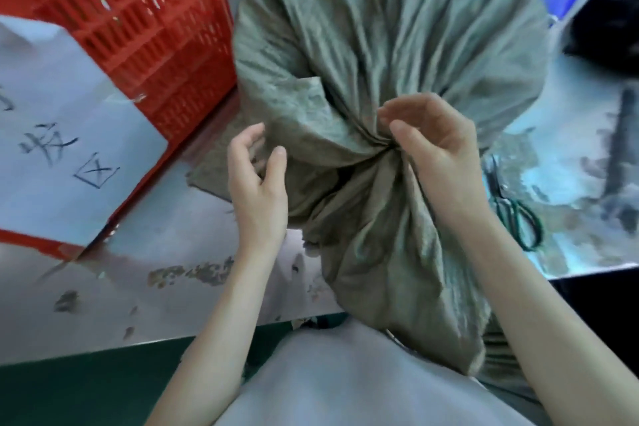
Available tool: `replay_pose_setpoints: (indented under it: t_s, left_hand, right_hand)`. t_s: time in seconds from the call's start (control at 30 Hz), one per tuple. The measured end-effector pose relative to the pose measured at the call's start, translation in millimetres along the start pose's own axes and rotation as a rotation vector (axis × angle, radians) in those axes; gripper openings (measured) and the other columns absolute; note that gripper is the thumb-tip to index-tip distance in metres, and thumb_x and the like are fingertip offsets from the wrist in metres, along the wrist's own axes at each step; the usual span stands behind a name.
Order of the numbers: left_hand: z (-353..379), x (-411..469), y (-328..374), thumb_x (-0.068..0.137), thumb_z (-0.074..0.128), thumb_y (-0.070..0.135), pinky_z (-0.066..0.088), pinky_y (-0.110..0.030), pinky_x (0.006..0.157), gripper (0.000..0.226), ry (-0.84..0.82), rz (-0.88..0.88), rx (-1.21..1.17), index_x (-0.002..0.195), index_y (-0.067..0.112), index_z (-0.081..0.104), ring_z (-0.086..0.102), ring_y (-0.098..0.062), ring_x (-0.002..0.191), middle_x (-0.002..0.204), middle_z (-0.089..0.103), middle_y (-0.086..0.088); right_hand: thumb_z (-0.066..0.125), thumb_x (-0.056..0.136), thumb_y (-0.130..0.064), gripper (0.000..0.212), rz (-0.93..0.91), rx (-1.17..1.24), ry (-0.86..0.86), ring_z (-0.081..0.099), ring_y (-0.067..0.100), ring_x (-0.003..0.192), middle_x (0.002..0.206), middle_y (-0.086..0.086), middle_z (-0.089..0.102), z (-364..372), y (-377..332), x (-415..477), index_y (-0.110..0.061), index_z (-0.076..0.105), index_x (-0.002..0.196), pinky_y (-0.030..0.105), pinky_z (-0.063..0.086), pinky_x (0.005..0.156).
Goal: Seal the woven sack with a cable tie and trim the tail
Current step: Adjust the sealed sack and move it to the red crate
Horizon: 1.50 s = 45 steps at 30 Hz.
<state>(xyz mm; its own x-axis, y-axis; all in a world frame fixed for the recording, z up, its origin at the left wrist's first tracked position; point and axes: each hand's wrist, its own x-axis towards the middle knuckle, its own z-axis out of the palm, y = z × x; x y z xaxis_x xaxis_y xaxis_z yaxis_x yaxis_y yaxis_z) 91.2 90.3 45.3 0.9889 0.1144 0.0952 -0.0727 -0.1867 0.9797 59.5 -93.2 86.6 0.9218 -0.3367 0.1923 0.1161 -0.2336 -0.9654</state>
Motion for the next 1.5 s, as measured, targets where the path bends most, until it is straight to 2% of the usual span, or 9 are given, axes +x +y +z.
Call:
replay_pose_setpoints:
  t_s: [0.17, 0.33, 0.47, 0.6, 0.8, 0.93, 1.1, 1.37, 1.5]
  left_hand:
    - [18.4, 5.2, -9.0, 0.091, 0.056, 0.026, 0.027, -0.025, 0.113, 0.047, 0.015, 0.139, 0.171, 0.133, 0.008, 0.044, 0.038, -0.018, 0.132, 0.134, 0.041, 0.0]
    - [29.2, 17.4, -13.6, 0.093, 0.06, 0.03, 0.019, 0.006, 0.095, 0.067, 0.005, -0.018, 0.169, 0.147, 0.008, 0.026, 0.023, -0.01, 0.13, 0.149, 0.023, -0.011]
    - [36.8, 25.9, -15.9, 0.094, 0.058, 0.038, 0.03, -0.028, 0.112, 0.074, 0.007, -0.099, 0.095, 0.151, 0.015, 0.017, 0.027, -0.01, 0.136, 0.152, 0.02, -0.003]
    - [43.5, 39.6, -25.6, 0.084, 0.065, 0.045, 0.033, -0.042, 0.116, 0.087, 0.027, -0.158, 0.071, 0.151, 0.02, 0.014, 0.032, -0.016, 0.14, 0.153, 0.025, -0.003]
    - [51.1, 40.5, -36.5, 0.083, 0.074, 0.032, 0.043, -0.022, 0.097, 0.082, 0.143, -0.178, 0.002, 0.147, 0.031, 0.023, 0.051, 0.016, 0.108, 0.125, 0.047, 0.022]
    - [47.0, 43.0, -42.9, 0.078, 0.077, 0.039, 0.04, -0.025, 0.1, 0.084, 0.118, -0.274, -0.035, 0.147, 0.034, 0.029, 0.047, -0.009, 0.126, 0.14, 0.048, 0.009]
    - [39.8, 47.6, -49.2, 0.057, 0.082, 0.056, 0.04, -0.028, 0.105, 0.105, 0.005, -0.383, -0.136, 0.147, 0.03, 0.033, 0.052, -0.009, 0.126, 0.137, 0.053, 0.011]
    - [31.1, 44.5, -51.8, 0.068, 0.077, 0.042, 0.037, -0.038, 0.113, 0.098, -0.138, -0.472, -0.294, 0.151, 0.029, 0.026, 0.047, -0.013, 0.131, 0.145, 0.047, 0.007]
    - [31.1, 40.7, -44.5, 0.069, 0.079, 0.044, 0.043, -0.02, 0.099, 0.103, -0.079, -0.393, -0.28, 0.152, 0.029, 0.021, 0.05, 0.001, 0.121, 0.14, 0.048, 0.011]
  right_hand:
    - [0.056, 0.084, -0.001, 0.019, 0.009, -0.067, 0.178, 0.059, 0.009, 0.086, 0.095, 0.001, 0.065, -35.2, 19.5, 3.4, -0.011, 0.061, 0.1, 0.025, 0.047, 0.078]
    - [0.062, 0.082, -0.018, 0.035, 0.06, -0.078, 0.376, 0.054, 0.012, 0.098, 0.111, 0.003, 0.058, -59.6, 43.6, 16.6, -0.013, 0.052, 0.115, 0.027, 0.046, 0.079]
    - [0.068, 0.077, -0.039, 0.057, 0.073, -0.161, 0.502, 0.044, 0.02, 0.118, 0.129, 0.007, 0.043, -76.3, 59.4, 40.0, -0.028, 0.038, 0.124, 0.035, 0.041, 0.101]
    - [0.066, 0.07, -0.053, 0.073, 0.176, -0.2, 0.612, 0.032, 0.014, 0.125, 0.134, -0.003, 0.037, -87.6, 69.5, 68.4, -0.029, 0.035, 0.131, 0.043, 0.026, 0.113]
    - [0.073, 0.074, -0.043, 0.07, 0.304, 0.286, 0.399, 0.068, 0.009, 0.099, 0.119, 0.0, 0.064, -101.3, 86.6, 80.7, -0.019, 0.043, 0.133, 0.027, 0.054, 0.08]
    - [0.076, 0.062, -0.06, 0.081, 0.3, 0.317, 0.329, 0.066, 0.005, 0.103, 0.119, -0.007, 0.063, -106.0, 99.9, 73.7, -0.024, 0.046, 0.128, 0.022, 0.052, 0.082]
    - [0.082, 0.05, -0.063, 0.108, 0.388, 0.281, 0.229, 0.058, 0.011, 0.118, 0.131, -0.005, 0.056, -98.4, 132.8, 49.5, -0.023, 0.036, 0.14, 0.027, 0.047, 0.095]
    - [0.09, 0.049, -0.039, 0.107, 0.404, 0.403, 0.215, 0.062, 0.015, 0.112, 0.129, 0.004, 0.057, -89.0, 142.2, 42.6, -0.015, 0.035, 0.137, 0.025, 0.052, 0.087]
    - [0.083, 0.06, -0.015, 0.094, 0.384, 0.428, 0.285, 0.063, 0.008, 0.095, 0.114, -0.003, 0.06, -85.9, 140.6, 38.8, -0.013, 0.033, 0.14, 0.03, 0.051, 0.08]
